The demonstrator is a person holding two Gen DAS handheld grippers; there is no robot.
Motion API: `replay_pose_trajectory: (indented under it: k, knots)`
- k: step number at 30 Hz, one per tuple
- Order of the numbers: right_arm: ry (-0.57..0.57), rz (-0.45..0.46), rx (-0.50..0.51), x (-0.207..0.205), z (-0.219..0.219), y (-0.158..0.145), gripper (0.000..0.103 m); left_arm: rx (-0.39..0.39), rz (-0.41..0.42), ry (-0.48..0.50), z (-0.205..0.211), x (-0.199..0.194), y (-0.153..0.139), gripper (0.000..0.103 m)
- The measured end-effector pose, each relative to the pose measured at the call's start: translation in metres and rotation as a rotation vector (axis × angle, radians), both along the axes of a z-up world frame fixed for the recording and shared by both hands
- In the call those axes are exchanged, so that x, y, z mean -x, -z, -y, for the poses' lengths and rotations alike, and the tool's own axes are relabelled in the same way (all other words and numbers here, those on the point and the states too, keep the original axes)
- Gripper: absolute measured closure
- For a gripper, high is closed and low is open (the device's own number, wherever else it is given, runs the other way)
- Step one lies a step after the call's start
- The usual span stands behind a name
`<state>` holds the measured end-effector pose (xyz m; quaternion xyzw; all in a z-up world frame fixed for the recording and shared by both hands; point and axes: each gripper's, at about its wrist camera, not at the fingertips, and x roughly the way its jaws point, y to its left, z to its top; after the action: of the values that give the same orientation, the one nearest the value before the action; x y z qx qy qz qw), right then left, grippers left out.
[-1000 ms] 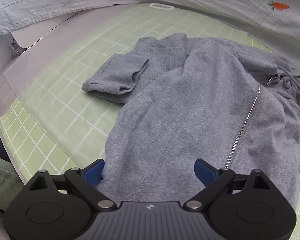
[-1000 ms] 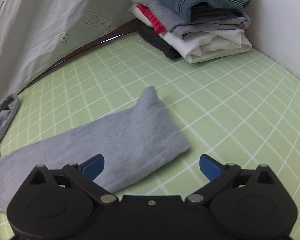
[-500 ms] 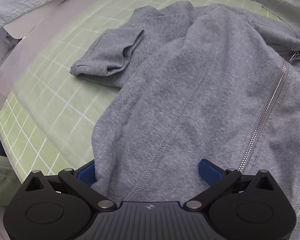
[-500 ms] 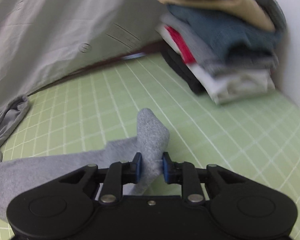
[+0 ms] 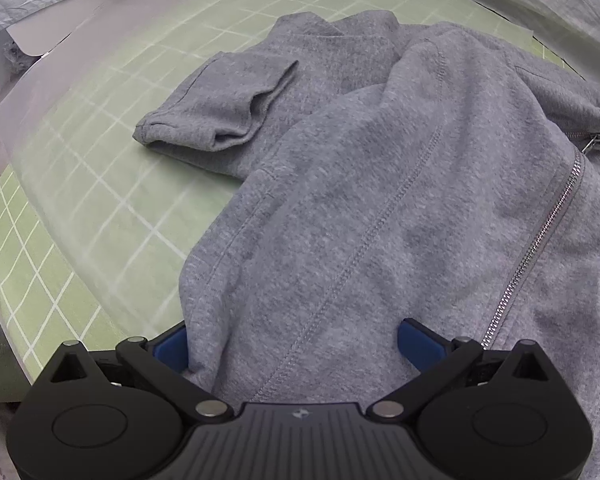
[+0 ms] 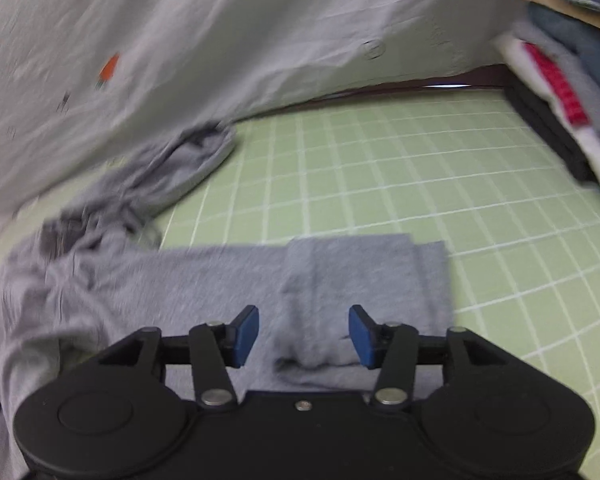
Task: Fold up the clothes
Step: 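Fold the sleeve cuff with the right gripper across the hoodie body and release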
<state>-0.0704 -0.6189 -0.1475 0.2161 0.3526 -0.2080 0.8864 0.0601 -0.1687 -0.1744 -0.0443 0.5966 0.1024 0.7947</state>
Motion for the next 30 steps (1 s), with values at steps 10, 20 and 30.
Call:
replay_pose_trajectory:
  k: [10,20,30]
  knots:
    - [0.032,-0.113,0.047,-0.001,0.024,0.026,0.054,-0.005,0.023,-0.014,0.003,0.008,0.0,0.0]
    - [0.08,-0.13,0.312,0.02,0.034,-0.008,0.092,-0.009,0.03,-0.015,0.008,0.019,-0.001,0.0]
    - [0.563,-0.188,0.301,0.127,0.156,-0.036,0.074,-0.01,0.031,-0.017,0.007,0.019,0.001,0.0]
